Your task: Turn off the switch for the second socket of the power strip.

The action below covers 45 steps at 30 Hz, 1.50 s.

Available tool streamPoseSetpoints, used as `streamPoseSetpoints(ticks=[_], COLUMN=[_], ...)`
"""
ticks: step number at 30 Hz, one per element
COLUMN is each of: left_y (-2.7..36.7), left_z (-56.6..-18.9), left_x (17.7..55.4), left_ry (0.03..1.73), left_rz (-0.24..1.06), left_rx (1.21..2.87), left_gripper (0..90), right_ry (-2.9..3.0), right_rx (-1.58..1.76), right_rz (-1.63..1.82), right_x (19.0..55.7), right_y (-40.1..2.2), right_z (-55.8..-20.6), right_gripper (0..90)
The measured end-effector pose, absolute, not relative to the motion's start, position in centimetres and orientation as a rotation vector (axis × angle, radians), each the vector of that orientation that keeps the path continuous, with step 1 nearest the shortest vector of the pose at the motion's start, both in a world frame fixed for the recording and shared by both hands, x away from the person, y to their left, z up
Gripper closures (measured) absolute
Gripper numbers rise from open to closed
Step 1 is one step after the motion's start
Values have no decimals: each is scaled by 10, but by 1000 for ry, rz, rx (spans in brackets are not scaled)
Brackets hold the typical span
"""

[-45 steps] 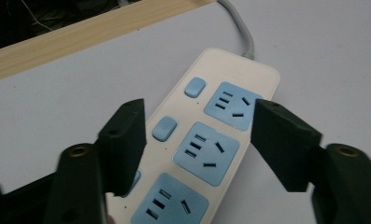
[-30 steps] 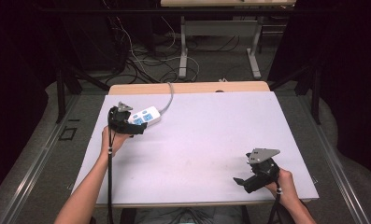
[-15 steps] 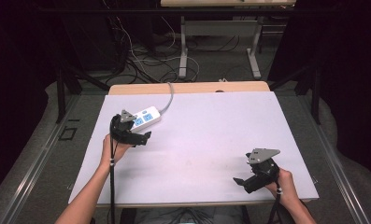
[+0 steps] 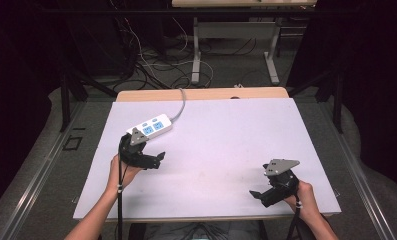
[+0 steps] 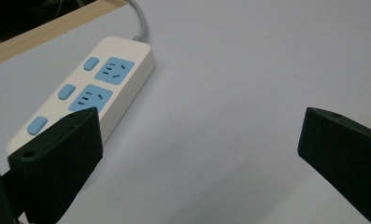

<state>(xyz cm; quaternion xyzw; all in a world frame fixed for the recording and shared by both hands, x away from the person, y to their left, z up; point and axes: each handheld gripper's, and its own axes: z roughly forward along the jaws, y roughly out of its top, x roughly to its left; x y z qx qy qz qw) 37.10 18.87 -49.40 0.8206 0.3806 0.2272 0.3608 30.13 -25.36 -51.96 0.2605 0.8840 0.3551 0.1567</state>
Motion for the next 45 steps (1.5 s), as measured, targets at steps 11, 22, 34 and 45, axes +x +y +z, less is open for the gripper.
streamPoseSetpoints(ticks=[11,22,34,45], left_y=[188,190,194,197], left_z=[-497,-500,-501,-505], left_x=[344,321,302,288], left_ry=[934,899,859,843], left_rz=[550,526,527,524], left_rx=[2147,2164,2175,2169], left_gripper=[1,1,1,1], right_ry=[2525,2515,2519,2518], right_rx=[747,745,748,736], right_rz=[1015,1019,1017,1015], right_x=[302,302,302,303], right_y=[-253,-253,-253,-253], right_z=[-520,-521,-520,-520], right_gripper=[3,3,3,2])
